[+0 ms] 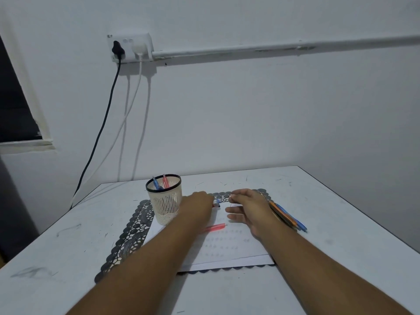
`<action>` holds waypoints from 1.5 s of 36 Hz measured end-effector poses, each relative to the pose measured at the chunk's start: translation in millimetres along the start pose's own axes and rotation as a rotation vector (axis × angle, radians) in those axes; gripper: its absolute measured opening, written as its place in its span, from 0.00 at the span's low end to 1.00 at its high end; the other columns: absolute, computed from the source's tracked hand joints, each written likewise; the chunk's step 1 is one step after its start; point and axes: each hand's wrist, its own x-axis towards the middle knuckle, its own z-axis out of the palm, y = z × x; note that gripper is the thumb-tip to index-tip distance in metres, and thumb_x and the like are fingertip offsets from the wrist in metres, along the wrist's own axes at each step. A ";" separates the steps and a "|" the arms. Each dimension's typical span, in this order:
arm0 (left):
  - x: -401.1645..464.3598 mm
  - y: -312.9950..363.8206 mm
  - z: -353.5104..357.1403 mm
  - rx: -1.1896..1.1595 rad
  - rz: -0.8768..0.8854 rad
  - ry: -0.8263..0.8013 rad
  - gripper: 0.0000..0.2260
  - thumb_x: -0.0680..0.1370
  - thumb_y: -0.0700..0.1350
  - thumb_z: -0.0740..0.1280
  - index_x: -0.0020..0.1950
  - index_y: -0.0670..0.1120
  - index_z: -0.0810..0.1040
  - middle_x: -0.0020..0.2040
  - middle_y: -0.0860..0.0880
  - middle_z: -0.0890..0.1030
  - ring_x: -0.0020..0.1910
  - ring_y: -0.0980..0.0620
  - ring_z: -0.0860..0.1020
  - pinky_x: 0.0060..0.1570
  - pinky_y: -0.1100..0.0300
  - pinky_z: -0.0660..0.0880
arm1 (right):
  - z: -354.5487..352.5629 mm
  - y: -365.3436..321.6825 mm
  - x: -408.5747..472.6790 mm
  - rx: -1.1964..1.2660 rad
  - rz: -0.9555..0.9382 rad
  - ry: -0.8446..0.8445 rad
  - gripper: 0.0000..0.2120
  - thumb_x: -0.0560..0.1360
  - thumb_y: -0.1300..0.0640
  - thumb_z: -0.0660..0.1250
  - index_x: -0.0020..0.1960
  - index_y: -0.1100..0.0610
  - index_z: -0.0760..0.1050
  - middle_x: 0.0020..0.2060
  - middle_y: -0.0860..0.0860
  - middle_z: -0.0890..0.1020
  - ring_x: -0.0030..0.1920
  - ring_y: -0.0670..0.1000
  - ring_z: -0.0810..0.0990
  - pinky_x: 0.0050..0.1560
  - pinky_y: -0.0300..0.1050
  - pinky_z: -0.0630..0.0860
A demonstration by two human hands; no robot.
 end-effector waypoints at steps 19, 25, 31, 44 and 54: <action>-67.3 -21.0 0.1 -0.654 0.108 -0.058 0.07 0.76 0.52 0.74 0.53 0.59 0.79 0.48 0.59 0.78 0.45 0.60 0.76 0.45 0.60 0.76 | 4.6 -1.1 -2.6 -0.040 -0.016 0.003 0.06 0.79 0.66 0.71 0.56 0.63 0.79 0.47 0.60 0.85 0.42 0.58 0.86 0.49 0.58 0.86; -68.7 -21.2 14.3 -0.556 0.083 0.040 0.06 0.83 0.47 0.66 0.58 0.54 0.79 0.46 0.59 0.77 0.45 0.58 0.76 0.43 0.61 0.74 | 10.6 -0.5 -7.9 -0.041 -0.036 -0.010 0.06 0.80 0.66 0.70 0.56 0.63 0.78 0.43 0.59 0.85 0.40 0.60 0.85 0.43 0.55 0.86; -70.9 -30.1 18.7 -0.615 0.091 0.286 0.07 0.83 0.43 0.63 0.55 0.53 0.79 0.51 0.58 0.75 0.50 0.59 0.73 0.51 0.62 0.72 | 20.6 -3.4 -12.9 -0.021 -0.133 0.015 0.05 0.80 0.68 0.68 0.53 0.61 0.74 0.41 0.60 0.83 0.35 0.59 0.84 0.37 0.51 0.84; -73.7 -27.2 11.6 -0.811 0.038 0.345 0.07 0.83 0.41 0.62 0.49 0.53 0.76 0.45 0.56 0.77 0.46 0.58 0.75 0.45 0.58 0.72 | 33.4 -7.1 -29.2 0.124 -0.263 -0.046 0.04 0.81 0.67 0.68 0.54 0.62 0.74 0.45 0.65 0.85 0.43 0.63 0.86 0.48 0.55 0.86; -73.3 -26.5 12.9 -0.842 0.017 0.336 0.08 0.83 0.42 0.63 0.49 0.55 0.75 0.44 0.56 0.78 0.44 0.56 0.75 0.44 0.56 0.73 | 35.3 -7.0 -31.3 0.137 -0.282 -0.067 0.05 0.81 0.67 0.68 0.54 0.62 0.74 0.44 0.64 0.85 0.43 0.63 0.85 0.50 0.56 0.86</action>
